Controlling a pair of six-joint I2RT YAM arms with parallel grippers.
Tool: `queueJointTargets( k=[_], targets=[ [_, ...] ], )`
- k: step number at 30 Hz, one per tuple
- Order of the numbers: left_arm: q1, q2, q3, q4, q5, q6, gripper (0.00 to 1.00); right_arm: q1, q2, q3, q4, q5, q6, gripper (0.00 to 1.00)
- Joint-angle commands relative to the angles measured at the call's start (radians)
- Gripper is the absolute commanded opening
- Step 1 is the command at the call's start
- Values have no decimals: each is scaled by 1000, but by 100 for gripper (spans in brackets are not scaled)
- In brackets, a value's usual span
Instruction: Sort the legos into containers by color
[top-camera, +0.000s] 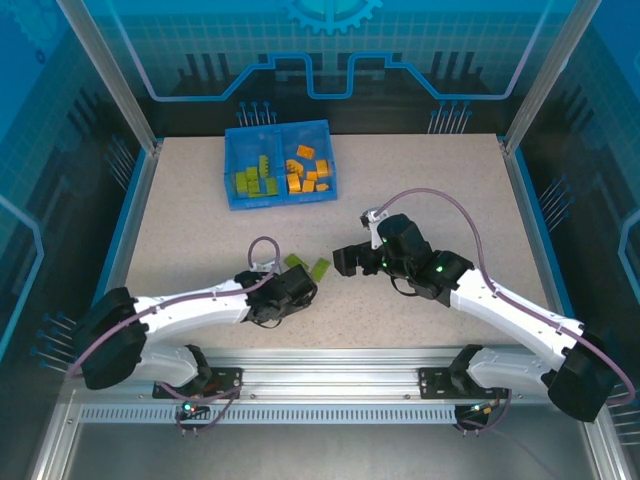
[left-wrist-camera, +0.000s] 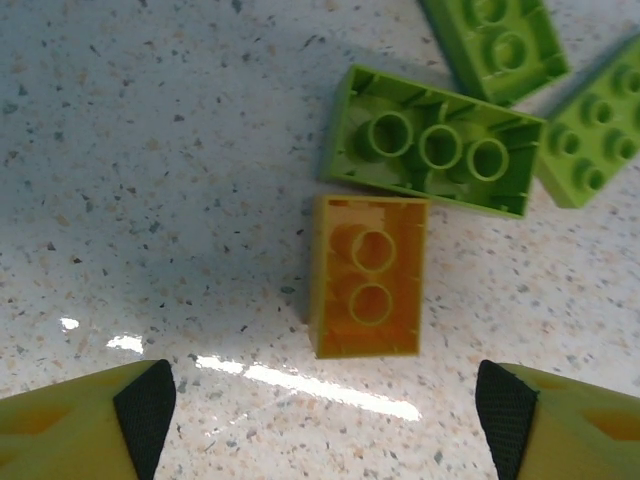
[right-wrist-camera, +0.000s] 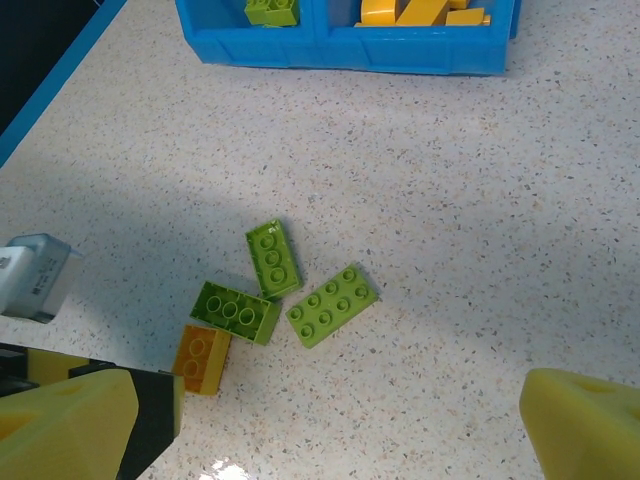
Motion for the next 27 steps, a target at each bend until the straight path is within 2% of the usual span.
queueJointTargets(
  k=[1,10,20,27],
  targets=[
    [-1,44,40,6,-43,-16,76,17,-24,-9,0,24,7,100],
    [47,150,50,89,20,57,68,16,-19,-7,-6,34,7,100],
    [63,185,19,103,31,69,42,16,-1,7,-11,22,-16,100],
    [85,116,-14,127,51,91,28,14,54,79,-40,-117,-44,100]
  ],
)
